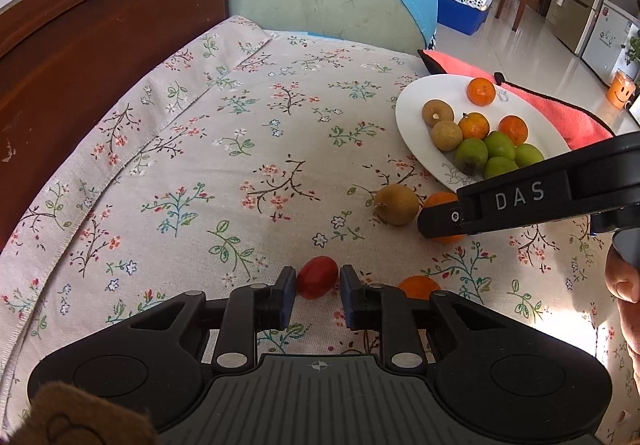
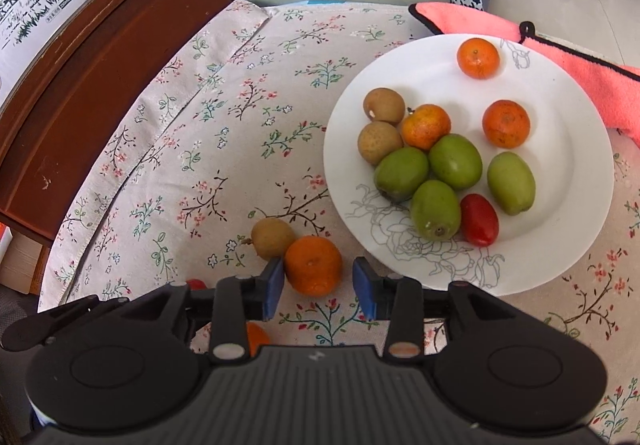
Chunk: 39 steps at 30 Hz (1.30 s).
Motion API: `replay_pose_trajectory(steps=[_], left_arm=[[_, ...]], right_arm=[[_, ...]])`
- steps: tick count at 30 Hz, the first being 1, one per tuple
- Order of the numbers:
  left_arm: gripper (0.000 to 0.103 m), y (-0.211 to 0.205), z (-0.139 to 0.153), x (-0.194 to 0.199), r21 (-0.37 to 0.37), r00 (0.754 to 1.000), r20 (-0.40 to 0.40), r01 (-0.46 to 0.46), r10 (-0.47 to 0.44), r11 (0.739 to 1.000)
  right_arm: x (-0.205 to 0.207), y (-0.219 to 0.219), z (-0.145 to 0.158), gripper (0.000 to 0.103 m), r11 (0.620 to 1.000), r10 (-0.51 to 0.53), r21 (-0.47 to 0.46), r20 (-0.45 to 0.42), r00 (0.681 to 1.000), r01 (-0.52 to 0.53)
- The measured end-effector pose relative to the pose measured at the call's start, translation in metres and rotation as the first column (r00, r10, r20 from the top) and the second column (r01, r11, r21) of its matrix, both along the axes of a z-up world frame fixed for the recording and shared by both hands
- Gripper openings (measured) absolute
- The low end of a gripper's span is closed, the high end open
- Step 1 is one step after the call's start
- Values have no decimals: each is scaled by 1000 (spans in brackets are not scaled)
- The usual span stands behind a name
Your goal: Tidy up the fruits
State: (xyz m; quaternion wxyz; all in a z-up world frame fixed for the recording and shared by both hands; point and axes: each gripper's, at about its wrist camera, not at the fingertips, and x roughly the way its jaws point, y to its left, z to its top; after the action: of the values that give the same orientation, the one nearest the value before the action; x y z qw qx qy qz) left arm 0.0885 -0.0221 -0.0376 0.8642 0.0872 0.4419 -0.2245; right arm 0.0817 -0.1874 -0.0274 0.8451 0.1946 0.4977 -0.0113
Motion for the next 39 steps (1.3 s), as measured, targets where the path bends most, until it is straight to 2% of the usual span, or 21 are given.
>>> replay_pose_trajectory(steps=[1, 7, 13, 17, 21, 25, 34, 39], left_arm=[[20, 0, 1, 0, -1, 1000, 3, -3, 3, 1000], [20, 2, 9, 1, -18, 999, 26, -31, 31, 999], [20, 1, 27, 3, -61, 998, 50, -36, 39, 998], [20, -6, 46, 1, -89, 995, 96, -27, 35, 996], [20, -18, 60, 1, -129, 993, 115, -5, 20, 992], [20, -32, 66, 2, -158, 993, 120, 12, 7, 987], [20, -68, 71, 13, -184, 992, 126, 35, -12, 982], [20, -87, 66, 27, -191, 994, 110, 31, -10, 981]], right_arm=[[0, 3, 1, 32, 1000, 16, -12, 4, 1000, -16], [-1, 1, 2, 31, 1000, 12, 4, 13, 1000, -12], [-4, -14, 23, 31, 999, -25, 48, 84, 996, 21], [-7, -27, 42, 31, 997, -35, 69, 146, 989, 25], [-13, -40, 57, 31, 998, -55, 46, 196, 979, 47], [-19, -53, 66, 31, 997, -75, -17, 231, 970, 82], [-35, -95, 73, 31, 983, -167, -37, 245, 955, 181], [-41, -114, 69, 31, 973, -219, -17, 219, 951, 229]])
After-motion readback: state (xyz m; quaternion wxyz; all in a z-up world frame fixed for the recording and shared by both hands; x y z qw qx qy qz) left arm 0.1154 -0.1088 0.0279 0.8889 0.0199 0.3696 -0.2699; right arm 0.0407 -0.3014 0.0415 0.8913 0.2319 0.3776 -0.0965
